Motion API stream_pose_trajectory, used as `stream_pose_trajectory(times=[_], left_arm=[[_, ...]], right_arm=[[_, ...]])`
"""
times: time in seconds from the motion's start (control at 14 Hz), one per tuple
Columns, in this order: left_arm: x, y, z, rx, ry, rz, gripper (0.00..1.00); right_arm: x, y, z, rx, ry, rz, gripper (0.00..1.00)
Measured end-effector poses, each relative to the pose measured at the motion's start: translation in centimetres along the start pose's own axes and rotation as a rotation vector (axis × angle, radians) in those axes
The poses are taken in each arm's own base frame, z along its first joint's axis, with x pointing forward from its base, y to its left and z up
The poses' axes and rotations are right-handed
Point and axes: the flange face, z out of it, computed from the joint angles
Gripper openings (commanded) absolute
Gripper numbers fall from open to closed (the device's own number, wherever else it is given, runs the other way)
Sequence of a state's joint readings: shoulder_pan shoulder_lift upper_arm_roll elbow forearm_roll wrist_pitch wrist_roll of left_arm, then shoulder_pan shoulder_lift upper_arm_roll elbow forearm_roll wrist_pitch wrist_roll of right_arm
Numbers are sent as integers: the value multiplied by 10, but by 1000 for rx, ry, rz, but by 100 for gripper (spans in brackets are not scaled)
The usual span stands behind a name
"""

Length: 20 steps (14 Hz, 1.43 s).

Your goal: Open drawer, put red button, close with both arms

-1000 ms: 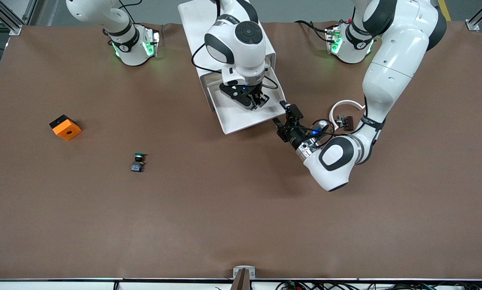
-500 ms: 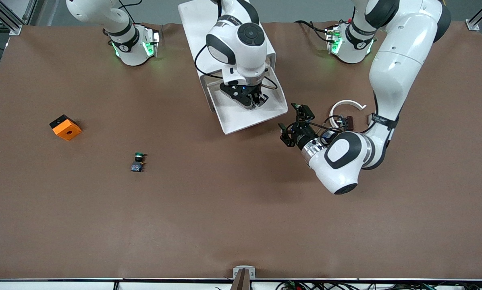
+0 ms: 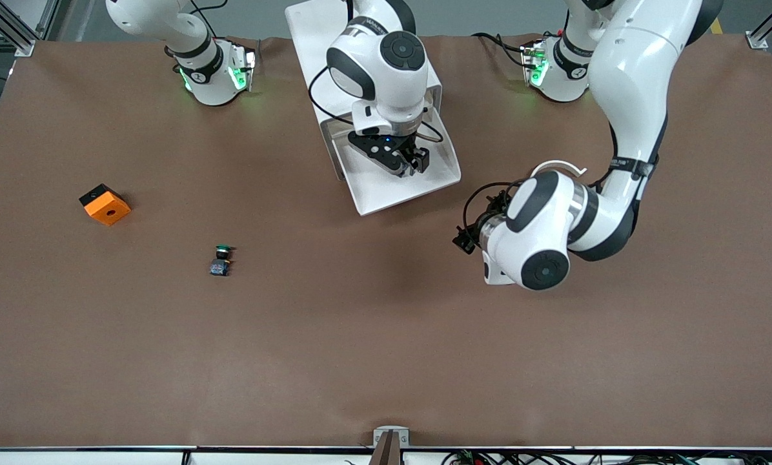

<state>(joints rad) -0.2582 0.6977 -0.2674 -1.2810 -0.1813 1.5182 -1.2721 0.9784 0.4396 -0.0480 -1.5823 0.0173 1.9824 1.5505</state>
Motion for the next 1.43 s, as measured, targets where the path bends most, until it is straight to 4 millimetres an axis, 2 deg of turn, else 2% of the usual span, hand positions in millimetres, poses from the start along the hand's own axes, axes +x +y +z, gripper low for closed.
stream_pose_trajectory(times=[0.21, 0.36, 0.5, 0.79, 1.0, 1.14, 1.43], left_arm=[[-3, -2, -13, -13, 117, 76, 100], [-12, 5, -16, -32, 186, 148, 100], [-23, 11, -21, -72, 217, 199, 100], [-46, 13, -21, -207, 331, 282, 100], [-81, 4, 9, -273, 411, 358, 100], [-95, 0, 31, -274, 429, 386, 100], [-97, -2, 59, -255, 426, 400, 100]], right_arm=[[59, 10, -38, -10, -4, -65, 100], [114, 29, -64, -19, -13, -133, 100], [171, 56, -89, -31, -27, -206, 100], [284, 135, -131, -51, -76, -387, 100], [358, 206, -152, -48, -118, -508, 100], [393, 249, -162, -39, -140, -569, 100], [445, 330, -180, -8, -157, -652, 100]])
